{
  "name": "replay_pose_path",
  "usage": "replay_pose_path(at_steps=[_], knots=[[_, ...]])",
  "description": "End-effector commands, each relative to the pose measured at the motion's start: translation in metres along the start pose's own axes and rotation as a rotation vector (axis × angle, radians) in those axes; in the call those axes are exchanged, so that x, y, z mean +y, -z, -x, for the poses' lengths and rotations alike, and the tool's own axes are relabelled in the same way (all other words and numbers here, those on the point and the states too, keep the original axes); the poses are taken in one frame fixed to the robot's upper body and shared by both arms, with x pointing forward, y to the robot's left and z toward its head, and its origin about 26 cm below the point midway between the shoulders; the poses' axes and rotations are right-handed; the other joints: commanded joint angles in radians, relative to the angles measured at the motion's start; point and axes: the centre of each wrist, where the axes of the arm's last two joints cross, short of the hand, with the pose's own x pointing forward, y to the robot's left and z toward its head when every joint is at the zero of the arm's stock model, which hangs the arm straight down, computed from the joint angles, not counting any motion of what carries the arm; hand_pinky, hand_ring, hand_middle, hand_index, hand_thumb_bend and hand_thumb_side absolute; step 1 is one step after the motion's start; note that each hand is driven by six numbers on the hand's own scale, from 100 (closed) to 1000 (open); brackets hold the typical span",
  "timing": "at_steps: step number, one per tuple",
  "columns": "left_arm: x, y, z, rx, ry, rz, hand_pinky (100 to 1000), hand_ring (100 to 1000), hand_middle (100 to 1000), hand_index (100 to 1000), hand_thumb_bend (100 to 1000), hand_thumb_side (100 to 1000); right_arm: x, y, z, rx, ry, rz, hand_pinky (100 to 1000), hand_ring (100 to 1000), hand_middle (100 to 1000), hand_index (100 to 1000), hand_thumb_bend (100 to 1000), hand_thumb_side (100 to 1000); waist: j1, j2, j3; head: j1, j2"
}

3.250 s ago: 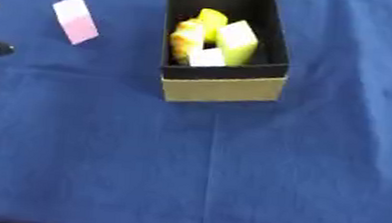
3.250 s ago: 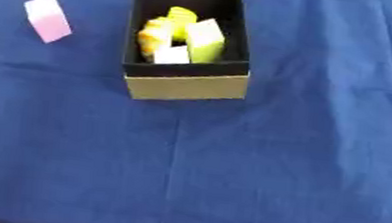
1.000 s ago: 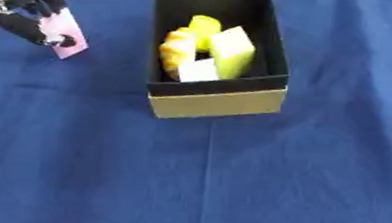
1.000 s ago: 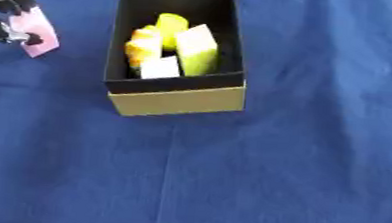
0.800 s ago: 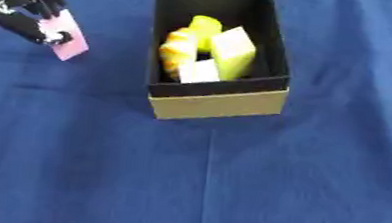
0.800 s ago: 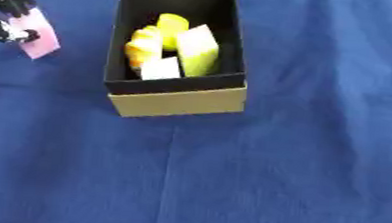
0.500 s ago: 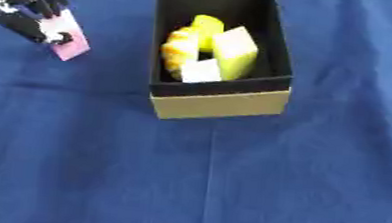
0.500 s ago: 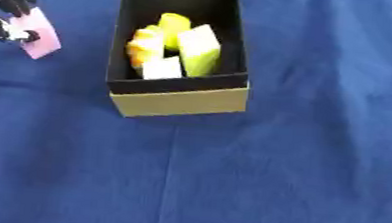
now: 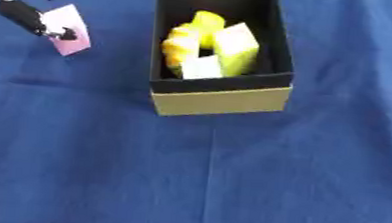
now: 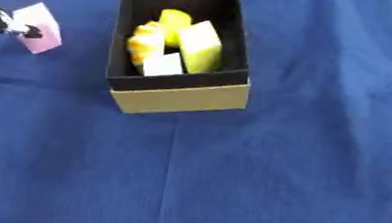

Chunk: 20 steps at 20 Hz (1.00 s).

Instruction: Pick up objects on the table and place them in the box.

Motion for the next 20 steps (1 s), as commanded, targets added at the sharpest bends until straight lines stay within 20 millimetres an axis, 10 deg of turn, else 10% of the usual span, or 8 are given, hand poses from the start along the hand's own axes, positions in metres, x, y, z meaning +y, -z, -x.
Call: replay_pose_path(at_steps=[1,20], knots=[[0.019,-0.011,0.008,0.034,0.022,-0.053,932,824,790,907,610,332,-0.005,0.005,-0.003,-0.014,-0.008,0.016,737,780,689,747,100,110,-0.001,-0.018,0.001,-0.001,-0.015],[0.007,-0.005,0.021,0.033,-0.035,-0.041,876,777,710,876,531,281,0.001,0.007,-0.007,-0.011,0.013,0.052,729,774,680,740,100,132,-0.001,0.040,-0.023,0.027,-0.059]])
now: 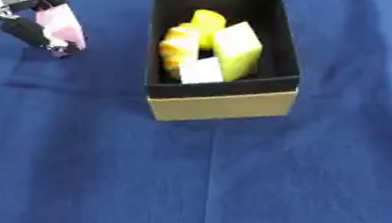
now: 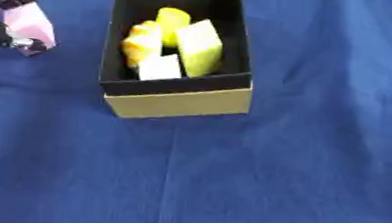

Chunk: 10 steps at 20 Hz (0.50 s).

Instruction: Pick up objects on the table and place them in the box.

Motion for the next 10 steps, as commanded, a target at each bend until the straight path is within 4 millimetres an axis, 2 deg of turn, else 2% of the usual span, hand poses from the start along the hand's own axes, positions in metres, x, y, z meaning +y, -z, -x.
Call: replay_pose_path(at_steps=[1,3,5,6,7,10], knots=[[0.015,-0.006,0.002,0.005,0.011,-0.021,863,759,687,866,477,250,-0.004,0.004,-0.003,-0.018,-0.011,0.013,728,774,680,739,100,134,-0.005,-0.021,0.000,0.004,-0.013],[0.016,-0.006,0.001,-0.001,0.002,-0.010,849,741,671,848,377,195,-0.003,0.003,-0.003,-0.012,-0.010,0.015,728,774,679,739,100,137,-0.006,-0.021,0.002,0.002,-0.009],[0.017,-0.006,0.000,-0.005,-0.009,-0.001,820,695,627,815,203,100,-0.003,0.002,-0.003,-0.008,-0.008,0.015,727,773,679,739,100,139,-0.006,-0.023,0.004,-0.001,-0.003],[0.018,-0.006,-0.001,-0.007,-0.014,0.001,811,684,619,807,128,100,-0.003,0.002,-0.003,-0.005,-0.008,0.014,727,773,679,739,100,139,-0.005,-0.026,0.005,-0.002,0.000],[0.019,-0.007,-0.003,-0.009,-0.017,0.000,804,675,611,800,100,100,-0.003,0.001,-0.003,-0.002,-0.008,0.013,727,773,679,739,100,137,-0.005,-0.030,0.007,-0.004,0.003],[0.026,-0.010,-0.011,-0.038,-0.022,-0.011,792,650,592,785,100,100,-0.003,-0.001,-0.002,0.008,-0.009,0.011,727,773,678,738,100,132,-0.005,-0.045,0.013,-0.011,0.015]])
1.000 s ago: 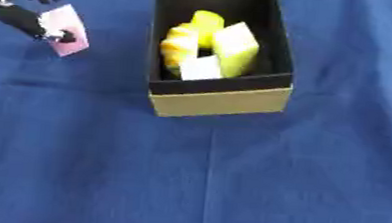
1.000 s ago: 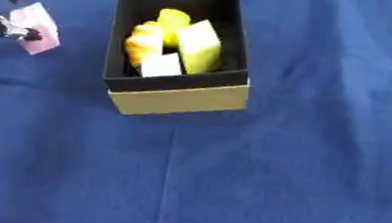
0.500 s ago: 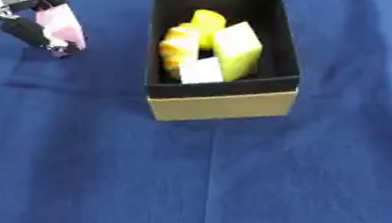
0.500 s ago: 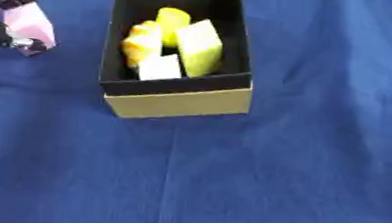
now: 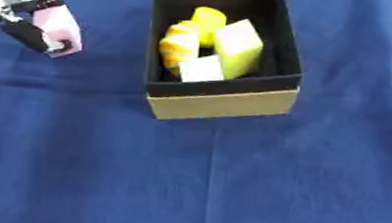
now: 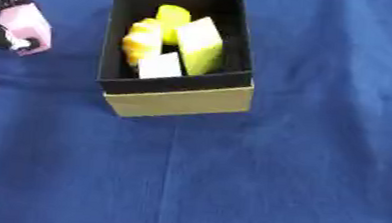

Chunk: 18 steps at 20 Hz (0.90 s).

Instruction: Pick up objects on the table and place them in the box.

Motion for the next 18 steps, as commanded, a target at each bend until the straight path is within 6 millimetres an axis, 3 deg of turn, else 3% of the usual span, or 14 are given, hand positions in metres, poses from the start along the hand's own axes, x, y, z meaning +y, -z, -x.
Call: replay_pose_path(at_steps=[1,5,9,14,18], knots=[[0.025,-0.011,-0.012,-0.038,0.016,-0.046,791,644,590,785,100,100,-0.006,0.003,-0.002,-0.013,-0.011,0.003,727,773,678,738,100,130,-0.003,-0.046,0.005,-0.008,0.012],[0.035,-0.015,-0.041,-0.127,0.036,-0.077,781,631,583,782,100,100,-0.008,0.004,-0.002,-0.016,-0.009,-0.002,728,773,678,738,100,114,-0.001,-0.072,0.007,-0.017,0.030],[0.039,-0.017,-0.091,-0.270,0.055,-0.128,776,610,567,781,100,100,-0.010,0.005,-0.001,-0.033,-0.005,-0.017,731,774,680,740,100,100,0.000,-0.098,0.002,-0.029,0.049],[0.025,-0.017,-0.162,-0.514,0.022,-0.119,779,591,551,782,100,102,-0.011,0.011,-0.003,-0.054,0.016,-0.037,730,775,682,740,100,107,0.008,-0.119,-0.011,-0.027,0.058],[0.006,-0.011,-0.187,-0.580,0.040,-0.049,790,609,570,793,100,151,-0.011,0.017,-0.006,-0.074,0.040,-0.045,730,775,682,740,100,107,0.018,-0.124,-0.029,-0.019,0.058]])
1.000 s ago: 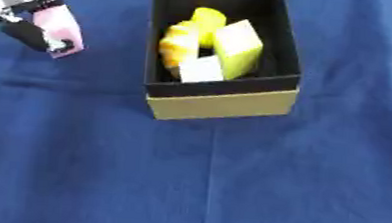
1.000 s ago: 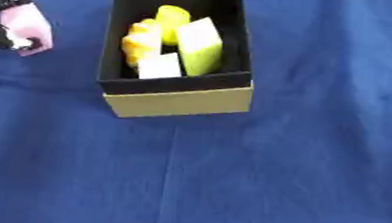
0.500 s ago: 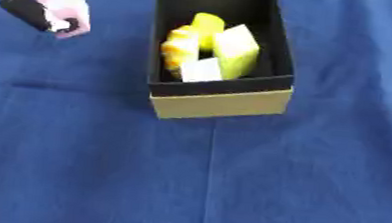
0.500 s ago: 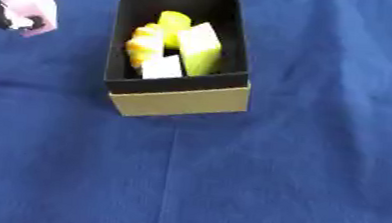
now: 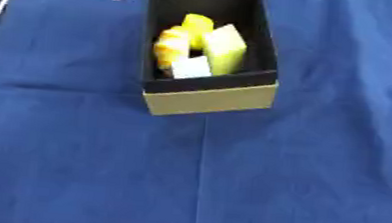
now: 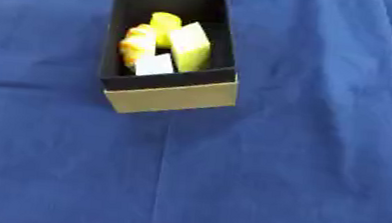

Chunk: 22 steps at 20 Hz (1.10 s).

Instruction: Pick up objects on the table and place them in the box.

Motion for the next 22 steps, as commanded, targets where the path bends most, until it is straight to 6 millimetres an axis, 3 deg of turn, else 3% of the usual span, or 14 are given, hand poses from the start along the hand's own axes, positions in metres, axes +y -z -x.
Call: replay_pose_path(at_steps=[1,7,11,13,16,22], knots=[[-0.001,0.007,-0.013,-0.033,0.023,0.023,793,611,572,795,100,160,-0.008,0.009,-0.005,-0.042,-0.004,-0.014,729,775,682,740,100,107,-0.001,-0.029,-0.006,0.008,0.003],[-0.027,0.024,0.003,0.024,0.011,0.084,815,647,604,807,107,219,-0.007,0.012,-0.006,-0.047,0.013,-0.012,727,775,682,739,100,117,0.009,-0.027,-0.020,0.008,0.004],[-0.042,0.031,0.016,0.066,0.011,0.125,836,685,633,827,222,279,-0.007,0.013,-0.006,-0.047,0.022,-0.006,726,773,681,738,100,120,0.009,-0.025,-0.026,0.001,0.003],[-0.048,0.033,0.021,0.082,0.028,0.141,859,731,690,859,353,423,-0.006,0.013,-0.006,-0.045,0.026,-0.003,726,771,682,738,100,121,0.008,-0.025,-0.028,-0.002,0.005],[-0.052,0.034,0.022,0.078,0.047,0.142,890,772,766,892,455,569,-0.006,0.013,-0.007,-0.043,0.031,-0.001,726,770,682,738,100,124,0.005,-0.027,-0.028,-0.005,0.005],[-0.047,0.030,0.024,0.083,0.045,0.083,887,763,760,890,406,667,-0.006,0.011,-0.006,-0.036,0.036,-0.004,726,770,682,737,100,120,-0.003,-0.040,-0.018,-0.014,0.018]])
